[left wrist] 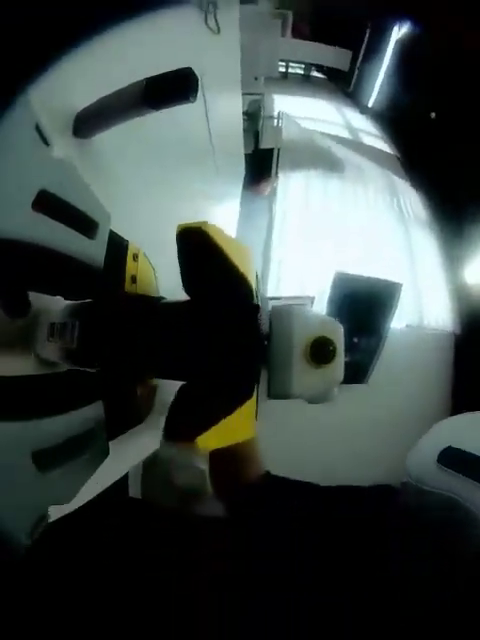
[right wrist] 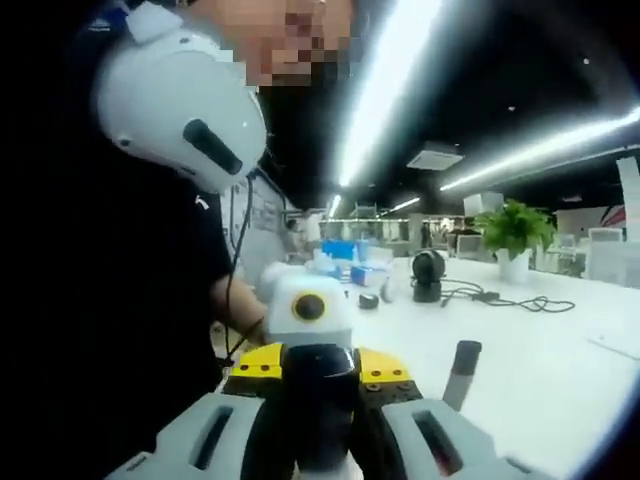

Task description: Pick up cosmetic bottle twist off cap place on table pick up cap screw tight cap place on table

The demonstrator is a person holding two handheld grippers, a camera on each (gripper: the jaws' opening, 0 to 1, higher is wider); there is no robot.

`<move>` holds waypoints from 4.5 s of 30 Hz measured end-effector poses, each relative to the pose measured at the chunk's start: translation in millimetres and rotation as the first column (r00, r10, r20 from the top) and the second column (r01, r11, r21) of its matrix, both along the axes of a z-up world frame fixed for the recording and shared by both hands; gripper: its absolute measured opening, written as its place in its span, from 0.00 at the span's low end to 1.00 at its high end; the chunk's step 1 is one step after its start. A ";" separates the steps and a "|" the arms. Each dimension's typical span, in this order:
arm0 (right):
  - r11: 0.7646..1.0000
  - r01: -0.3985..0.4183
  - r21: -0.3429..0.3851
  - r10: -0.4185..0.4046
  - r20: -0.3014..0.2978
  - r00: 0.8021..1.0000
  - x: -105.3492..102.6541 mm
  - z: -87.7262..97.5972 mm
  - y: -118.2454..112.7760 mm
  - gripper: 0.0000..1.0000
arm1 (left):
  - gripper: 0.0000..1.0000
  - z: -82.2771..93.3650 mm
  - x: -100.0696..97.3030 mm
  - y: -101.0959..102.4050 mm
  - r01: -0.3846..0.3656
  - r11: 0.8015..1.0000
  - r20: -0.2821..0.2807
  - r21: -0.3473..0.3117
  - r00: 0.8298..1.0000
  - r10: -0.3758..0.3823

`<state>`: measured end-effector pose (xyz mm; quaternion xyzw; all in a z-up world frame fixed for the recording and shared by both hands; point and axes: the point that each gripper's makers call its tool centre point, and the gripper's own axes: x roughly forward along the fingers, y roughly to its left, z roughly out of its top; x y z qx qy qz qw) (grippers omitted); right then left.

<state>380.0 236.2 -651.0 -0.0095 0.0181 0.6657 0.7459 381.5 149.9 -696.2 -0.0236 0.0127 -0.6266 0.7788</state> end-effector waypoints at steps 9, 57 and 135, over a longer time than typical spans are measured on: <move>0.999 0.048 0.003 -0.048 0.015 0.999 3.0 -0.8 -2.7 0.17 | 0.15 0.0 3.4 1.7 -0.028 1.000 0.024 0.006 0.999 0.027; 0.996 0.076 -0.038 -0.076 -0.009 0.997 -6.6 -17.9 -22.9 0.27 | 0.22 -0.3 -2.2 16.2 -0.044 0.999 0.012 -0.003 0.999 0.044; 0.511 0.859 -0.035 -0.859 -0.024 0.511 139.8 -26.7 -148.3 0.14 | 0.34 12.8 43.2 59.8 -0.365 0.930 0.039 -0.052 0.929 0.367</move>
